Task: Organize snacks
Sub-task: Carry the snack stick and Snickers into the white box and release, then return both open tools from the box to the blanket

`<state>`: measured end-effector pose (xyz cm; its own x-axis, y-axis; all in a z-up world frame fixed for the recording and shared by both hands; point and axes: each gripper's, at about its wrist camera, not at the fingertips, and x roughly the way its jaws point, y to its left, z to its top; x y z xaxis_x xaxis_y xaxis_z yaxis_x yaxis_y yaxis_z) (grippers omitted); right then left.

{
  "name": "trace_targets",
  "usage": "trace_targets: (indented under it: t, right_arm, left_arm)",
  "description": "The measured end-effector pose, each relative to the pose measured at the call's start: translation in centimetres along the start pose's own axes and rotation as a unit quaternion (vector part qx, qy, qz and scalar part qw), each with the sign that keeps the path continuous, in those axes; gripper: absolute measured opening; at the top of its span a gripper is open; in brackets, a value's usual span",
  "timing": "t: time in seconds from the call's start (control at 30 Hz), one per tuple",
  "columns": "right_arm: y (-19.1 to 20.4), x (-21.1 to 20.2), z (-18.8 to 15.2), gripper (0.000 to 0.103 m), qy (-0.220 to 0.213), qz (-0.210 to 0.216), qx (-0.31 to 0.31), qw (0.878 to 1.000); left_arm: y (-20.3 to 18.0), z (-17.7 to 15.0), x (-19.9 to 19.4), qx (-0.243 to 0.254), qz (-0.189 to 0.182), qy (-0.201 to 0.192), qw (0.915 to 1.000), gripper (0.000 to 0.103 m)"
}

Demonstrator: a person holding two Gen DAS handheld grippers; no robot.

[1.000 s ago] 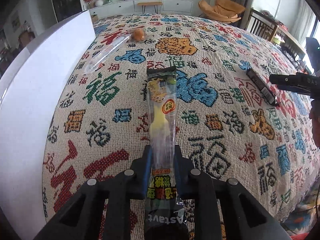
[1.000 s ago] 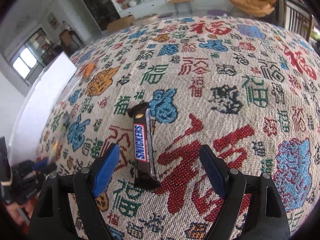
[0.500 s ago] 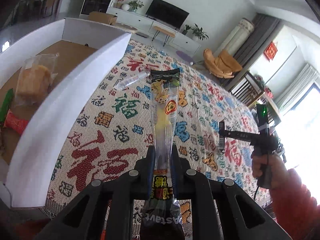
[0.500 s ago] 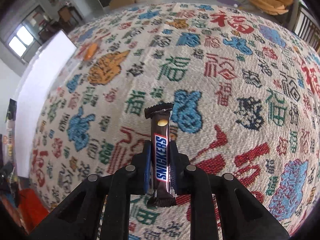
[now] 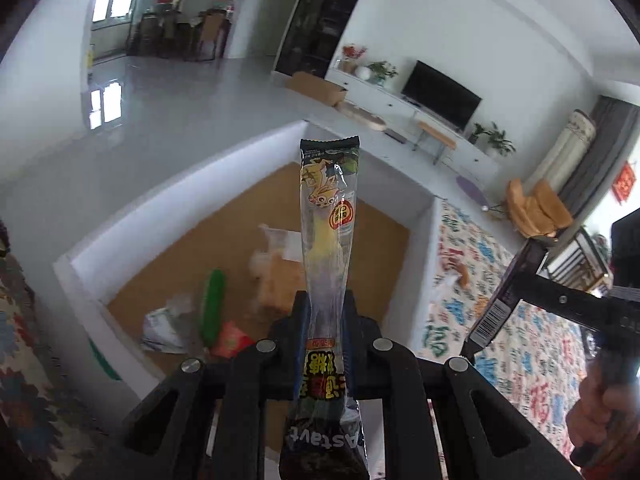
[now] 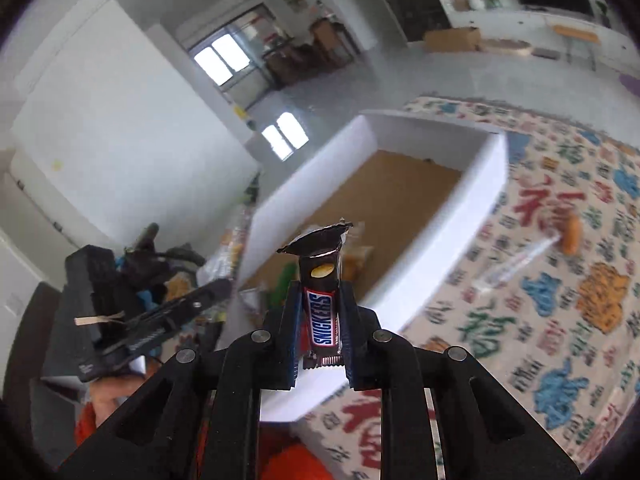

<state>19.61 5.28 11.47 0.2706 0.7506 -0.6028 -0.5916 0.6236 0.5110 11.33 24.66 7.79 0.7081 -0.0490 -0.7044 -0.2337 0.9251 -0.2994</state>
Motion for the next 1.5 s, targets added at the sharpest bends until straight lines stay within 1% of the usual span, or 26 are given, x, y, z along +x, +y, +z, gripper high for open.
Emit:
trace_targets:
  t: [0.03,0.07,0.1,0.13,0.17,0.2,0.23,0.27,0.3,0.37,0.4,0.47,0.5,0.53,0.6,0.67,0.73,0.83,0.87,0.9,1.0,1.07,1.13,1.17,1.23,1.5]
  right_arm:
    - [1.3,1.7,0.1,0.018,0.006,0.007,-0.010,1.000]
    - [2.2,3.4,0.0,0.023,0.015,0.015,-0.016,1.000]
    - [2.7,4.9,-0.3,0.034,0.027,0.020,-0.017,0.999]
    - [2.8,6.2,-0.7,0.043,0.040,0.025,-0.012,0.999]
    - [2.5,6.9,-1.2,0.054,0.048,0.028,-0.004,0.998]
    - [1.9,7.1,-1.8,0.054,0.048,0.028,0.005,0.998]
    - [1.2,6.8,-2.4,0.054,0.045,0.024,0.011,0.999]
    - [0.2,6.4,-3.1,0.054,0.042,0.013,0.011,0.999]
    - [-1.0,5.8,-3.8,0.056,0.040,-0.006,0.007,0.999]
    - [-3.8,4.0,-5.2,0.058,0.031,-0.059,-0.006,0.998]
    - [-5.7,2.8,-6.1,0.063,0.025,-0.092,-0.011,0.995]
    - [-9.9,0.3,-8.0,0.065,0.015,-0.164,-0.018,0.986]
    - [-12.0,-0.9,-9.2,0.065,0.013,-0.202,-0.018,0.979]
    - [-14.1,-2.2,-10.5,0.065,0.014,-0.239,-0.016,0.971]
    - [-17.9,-4.6,-13.3,0.065,0.019,-0.302,-0.004,0.953]
    - [-20.8,-7.2,-16.0,0.065,0.017,-0.341,0.016,0.940]
    - [-22.7,-9.8,-18.0,0.065,0.008,-0.366,0.031,0.930]
    - [-23.7,-12.1,-20.4,0.065,-0.007,-0.390,0.042,0.920]
    - [-24.0,-12.4,-20.9,0.067,-0.009,-0.393,0.044,0.918]
    - [-24.1,-12.8,-21.3,0.071,-0.023,-0.389,0.044,0.920]
    - [-23.9,-12.8,-21.3,0.075,-0.025,-0.395,0.045,0.917]
    - [-23.9,-12.6,-21.1,0.079,-0.024,-0.405,0.045,0.913]
    - [-24.2,-12.4,-21.0,0.080,-0.025,-0.402,0.050,0.914]
    - [-24.5,-12.5,-20.9,0.080,-0.026,-0.398,0.054,0.916]
    - [-24.8,-12.6,-21.1,0.081,-0.027,-0.392,0.060,0.918]
    - [-24.7,-12.4,-21.3,0.081,-0.027,-0.396,0.057,0.916]
  left_arm:
    - [0.9,-0.1,0.6,-0.003,0.031,0.003,0.9995,0.016]
    - [1.7,-0.5,1.5,-0.005,0.058,0.013,0.9983,0.017]
    - [2.5,-0.9,2.2,-0.009,0.076,0.026,0.9968,0.023]
    - [3.2,-1.5,2.6,-0.017,0.085,0.036,0.9956,0.035]
    - [3.7,-2.2,2.8,-0.026,0.085,0.038,0.9954,0.042]
    - [3.8,-3.1,2.7,-0.035,0.080,0.032,0.9957,0.060]
    - [3.7,-3.9,2.3,-0.041,0.078,0.018,0.9959,0.080]
    - [3.4,-4.6,2.0,-0.046,0.080,0.003,0.9957,0.087]
    - [2.7,-5.2,1.5,-0.047,0.079,-0.012,0.9957,0.091]
    - [0.6,-6.1,0.8,-0.038,0.053,-0.023,0.9976,0.091]
    - [-0.7,-6.4,0.5,-0.029,0.034,-0.024,0.9987,0.091]
    - [-4.1,-6.9,0.1,-0.004,-0.007,-0.028,0.9996,0.092]
    - [-6.0,-7.5,-0.1,0.014,-0.028,-0.027,0.9991,0.095]
    - [-8.0,-8.2,-0.1,0.032,-0.050,-0.025,0.9979,0.099]
    - [-12.0,-9.5,0.2,0.070,-0.090,-0.014,0.9934,0.101]
    - [-15.4,-11.1,1.3,0.107,-0.123,0.016,0.9864,0.102]
    - [-18.5,-12.7,2.9,0.135,-0.130,0.048,0.9811,0.102]
    - [-21.5,-15.2,6.5,0.160,-0.110,0.081,0.9776,0.101]
    - [-22.1,-15.9,7.7,0.163,-0.101,0.091,0.9773,0.101]
    - [-22.5,-16.6,8.7,0.164,-0.090,0.096,0.9777,0.101]
    - [-23.0,-18.2,12.0,0.170,-0.040,0.109,0.9786,0.101]
    - [-22.9,-18.9,13.9,0.172,-0.017,0.121,0.9775,0.101]
    - [-23.1,-19.6,14.0,0.198,0.005,0.091,0.9759,0.102]
    - [-23.2,-19.9,14.4,0.213,0.018,0.091,0.9726,0.103]
    - [-23.1,-20.0,14.3,0.214,0.015,0.088,0.9727,0.103]
    - [-22.9,-20.1,14.2,0.214,0.014,0.085,0.9729,0.103]
